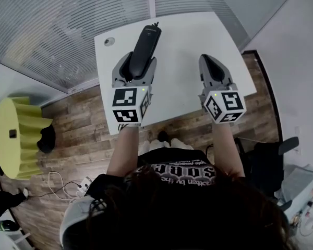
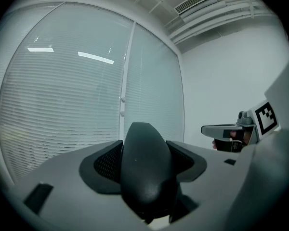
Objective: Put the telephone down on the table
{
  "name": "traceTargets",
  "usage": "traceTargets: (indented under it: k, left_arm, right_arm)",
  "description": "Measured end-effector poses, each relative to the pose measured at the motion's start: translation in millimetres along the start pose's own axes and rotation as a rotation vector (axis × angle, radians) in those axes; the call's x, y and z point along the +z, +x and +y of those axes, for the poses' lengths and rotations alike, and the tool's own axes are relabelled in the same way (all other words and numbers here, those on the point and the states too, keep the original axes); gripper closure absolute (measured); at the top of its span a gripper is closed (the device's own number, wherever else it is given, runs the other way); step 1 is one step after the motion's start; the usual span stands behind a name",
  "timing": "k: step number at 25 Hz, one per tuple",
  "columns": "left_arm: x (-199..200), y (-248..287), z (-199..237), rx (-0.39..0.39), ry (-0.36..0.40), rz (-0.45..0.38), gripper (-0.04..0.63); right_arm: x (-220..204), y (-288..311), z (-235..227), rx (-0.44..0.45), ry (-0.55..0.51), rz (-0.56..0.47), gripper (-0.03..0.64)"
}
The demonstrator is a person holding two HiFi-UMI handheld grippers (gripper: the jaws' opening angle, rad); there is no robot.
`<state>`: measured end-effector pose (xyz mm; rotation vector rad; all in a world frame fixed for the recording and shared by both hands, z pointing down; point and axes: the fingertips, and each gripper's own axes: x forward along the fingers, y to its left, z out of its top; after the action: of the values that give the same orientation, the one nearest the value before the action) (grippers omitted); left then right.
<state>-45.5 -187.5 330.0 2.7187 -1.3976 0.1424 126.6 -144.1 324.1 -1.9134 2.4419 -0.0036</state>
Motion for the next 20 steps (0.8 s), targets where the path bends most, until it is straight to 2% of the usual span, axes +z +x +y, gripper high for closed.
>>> traceTargets:
  k: [13,20]
  left_arm:
    - [3,40,31,0.002,-0.001,0.021,0.316]
    - [2,62,38,0.049,-0.008,0.021,0.318]
  right_arm:
    - [0,58,-8,0.019,0.001,0.004,0.588]
    - [-4,85,-24,0.061,0.017,0.003,0.588]
